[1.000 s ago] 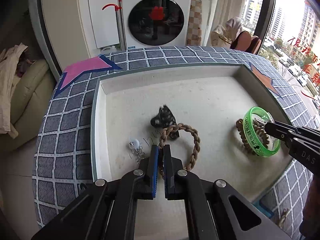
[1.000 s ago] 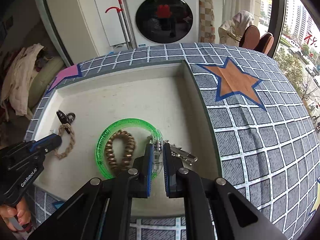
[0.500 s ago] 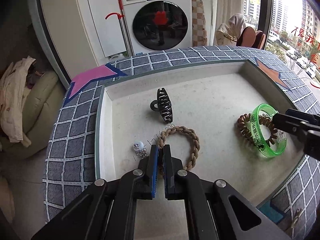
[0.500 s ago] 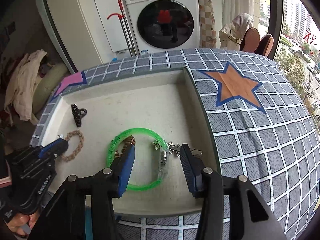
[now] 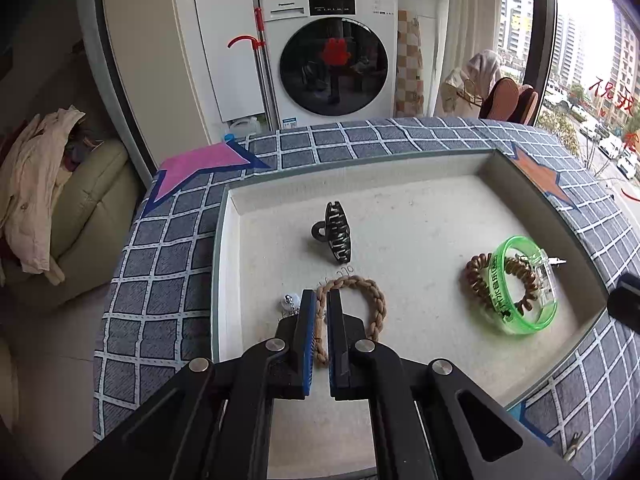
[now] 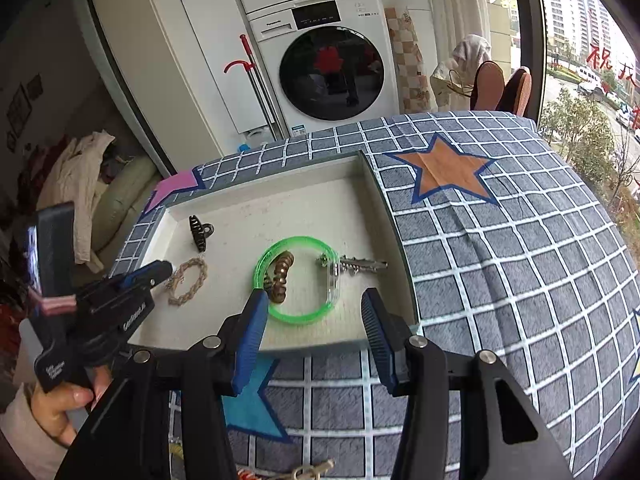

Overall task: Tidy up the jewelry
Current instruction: 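Carry the green bangle and braided rope bracelet into the tray, open both tools, then grasp the orange-white coil tie with the right tool while the left tool moves to the yellow cord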

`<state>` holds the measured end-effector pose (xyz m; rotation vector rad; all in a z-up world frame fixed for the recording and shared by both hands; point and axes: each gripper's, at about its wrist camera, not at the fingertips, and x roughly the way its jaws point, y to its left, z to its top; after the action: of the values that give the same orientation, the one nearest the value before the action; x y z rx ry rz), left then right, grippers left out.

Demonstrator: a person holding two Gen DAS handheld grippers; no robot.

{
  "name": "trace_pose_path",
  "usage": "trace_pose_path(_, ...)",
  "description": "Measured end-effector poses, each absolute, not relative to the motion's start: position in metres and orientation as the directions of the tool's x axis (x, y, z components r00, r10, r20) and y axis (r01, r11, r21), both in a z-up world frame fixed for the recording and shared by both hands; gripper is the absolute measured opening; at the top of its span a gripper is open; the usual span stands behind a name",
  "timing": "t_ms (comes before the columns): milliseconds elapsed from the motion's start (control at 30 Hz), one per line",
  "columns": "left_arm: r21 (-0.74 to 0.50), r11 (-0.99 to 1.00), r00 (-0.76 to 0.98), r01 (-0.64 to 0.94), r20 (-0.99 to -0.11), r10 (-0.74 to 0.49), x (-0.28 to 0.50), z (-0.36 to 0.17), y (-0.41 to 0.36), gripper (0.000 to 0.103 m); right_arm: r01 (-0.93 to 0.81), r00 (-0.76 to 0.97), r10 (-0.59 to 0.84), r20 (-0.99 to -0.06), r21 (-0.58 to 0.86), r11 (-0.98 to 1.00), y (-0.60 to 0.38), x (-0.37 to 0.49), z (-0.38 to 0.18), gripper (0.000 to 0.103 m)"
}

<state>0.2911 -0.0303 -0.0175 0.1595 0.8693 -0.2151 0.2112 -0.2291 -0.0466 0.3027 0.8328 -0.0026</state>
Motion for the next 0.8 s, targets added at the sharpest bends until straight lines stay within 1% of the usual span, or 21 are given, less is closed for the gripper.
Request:
trace_pose_path(367,0.001,0.968,0.636,0.252,-0.754,-0.165,0.284,0.002,-0.028,0.025,0.132,0.668,0.14,-0.731,0.301,0.944,-0.234,0.179,-0.049,0.053)
trace_pose_path(567,-0.012,0.969,0.646,0.245,-0.744,-0.173,0.269,0.01,-0.021,0.025,0.129,0.662,0.159,-0.732,0.32,0.939,-0.232,0.161,-0.053,0.059)
trace_pose_path(600,-0.015,0.969,0.647,0.246,-0.743,-0.175,0.268,0.011,-0.02,0.026,0.128,0.66,0.162,-0.734,0.322,0.938,-0.231,0.158,-0.053,0.061)
trace_pose_path(633,-0.015,0.97,0.648,0.243,-0.742,-0.174,0.265,0.012,-0.018,0.038,0.128,0.659,0.163,-0.734,0.323,0.938,-0.231,0.156,-0.053,0.062)
trace_pose_path(667,-0.015,0.971,0.647,0.239,-0.744,-0.171,0.263,0.013,-0.017,0.102,0.129,0.659,0.164,-0.734,0.325,0.937,-0.23,0.153,-0.054,0.063)
trace_pose_path(700,-0.01,0.975,0.648,0.222,-0.746,-0.155,0.26,0.013,-0.015,0.103,0.13,0.658,0.165,-0.734,0.327,0.936,-0.23,0.15,-0.054,0.063)
trace_pose_path(733,0.002,0.979,0.678,0.204,-0.722,-0.14,0.258,0.013,-0.013,0.103,0.131,0.659,0.166,-0.734,0.329,0.935,-0.23,0.147,-0.055,0.064)
trace_pose_path(800,0.002,0.978,0.682,0.208,-0.717,-0.144,0.256,0.011,-0.012,0.103,0.129,0.659,0.168,-0.733,0.33,0.935,-0.229,0.141,-0.055,0.068)
